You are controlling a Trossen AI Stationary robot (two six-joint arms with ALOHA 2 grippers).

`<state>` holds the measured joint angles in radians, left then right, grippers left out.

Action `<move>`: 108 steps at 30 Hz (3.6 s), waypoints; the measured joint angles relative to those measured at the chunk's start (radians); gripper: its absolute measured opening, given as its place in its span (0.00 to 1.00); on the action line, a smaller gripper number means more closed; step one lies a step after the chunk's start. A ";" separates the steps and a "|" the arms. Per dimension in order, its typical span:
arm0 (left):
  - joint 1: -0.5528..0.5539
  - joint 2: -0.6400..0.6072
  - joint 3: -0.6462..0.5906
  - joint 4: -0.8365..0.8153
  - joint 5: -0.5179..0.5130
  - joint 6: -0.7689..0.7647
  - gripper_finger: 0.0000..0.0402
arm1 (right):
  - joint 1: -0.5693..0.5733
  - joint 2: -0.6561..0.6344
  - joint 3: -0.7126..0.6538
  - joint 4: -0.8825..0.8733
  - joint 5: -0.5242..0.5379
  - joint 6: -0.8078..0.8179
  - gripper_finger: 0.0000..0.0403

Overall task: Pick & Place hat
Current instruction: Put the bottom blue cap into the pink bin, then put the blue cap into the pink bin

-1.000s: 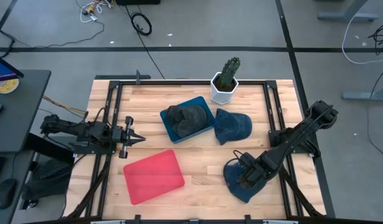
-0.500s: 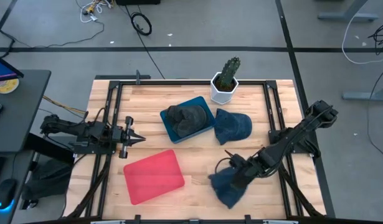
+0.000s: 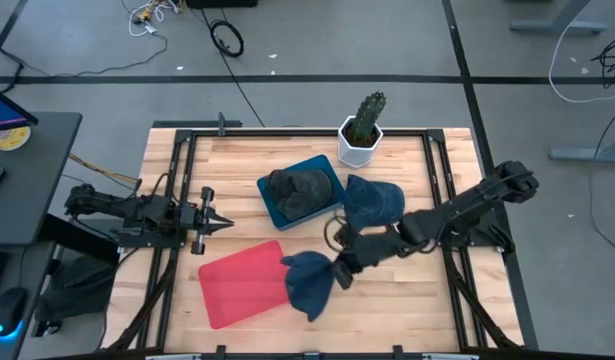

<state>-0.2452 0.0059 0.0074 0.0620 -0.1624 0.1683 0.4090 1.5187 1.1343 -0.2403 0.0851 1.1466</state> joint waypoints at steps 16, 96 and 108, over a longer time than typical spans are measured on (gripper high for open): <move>0.000 0.000 0.000 -0.003 0.000 0.000 0.06 | -0.080 0.125 0.149 0.138 -0.098 -0.176 0.00; 0.000 0.000 0.000 -0.006 0.000 0.000 0.06 | -0.287 0.141 0.371 -1.055 0.274 -0.267 0.45; 0.000 0.000 0.000 -0.006 0.000 0.000 0.06 | -0.529 -0.063 -0.072 -0.889 0.231 -0.222 0.58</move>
<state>-0.2452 0.0063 0.0071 0.0562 -0.1626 0.1683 -0.1196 1.4562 1.0628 -1.1292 0.3159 0.9244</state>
